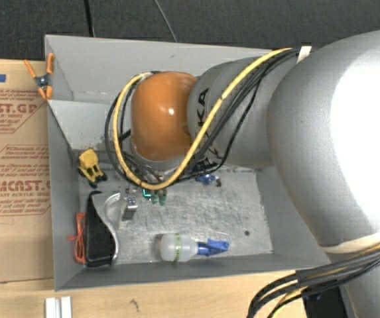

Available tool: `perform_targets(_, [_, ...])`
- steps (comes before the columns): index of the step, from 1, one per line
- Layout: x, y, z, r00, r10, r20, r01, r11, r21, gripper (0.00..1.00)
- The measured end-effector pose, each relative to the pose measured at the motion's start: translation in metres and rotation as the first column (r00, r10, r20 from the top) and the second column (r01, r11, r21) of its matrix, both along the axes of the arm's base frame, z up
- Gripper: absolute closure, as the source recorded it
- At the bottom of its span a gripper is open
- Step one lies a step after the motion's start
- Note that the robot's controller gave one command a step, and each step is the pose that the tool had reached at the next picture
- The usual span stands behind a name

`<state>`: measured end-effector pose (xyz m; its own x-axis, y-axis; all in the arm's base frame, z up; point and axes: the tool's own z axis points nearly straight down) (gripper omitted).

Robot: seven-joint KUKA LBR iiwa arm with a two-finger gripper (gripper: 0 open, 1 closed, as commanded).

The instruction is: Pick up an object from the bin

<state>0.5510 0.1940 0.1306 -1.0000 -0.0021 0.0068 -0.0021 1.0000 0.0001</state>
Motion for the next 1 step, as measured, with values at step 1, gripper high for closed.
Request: perform_targets(1, [0.0021, -0.0006, 0.0045, 1.000, -0.001, 0.007, 0.001, 1.000, 0.001, 0.00])
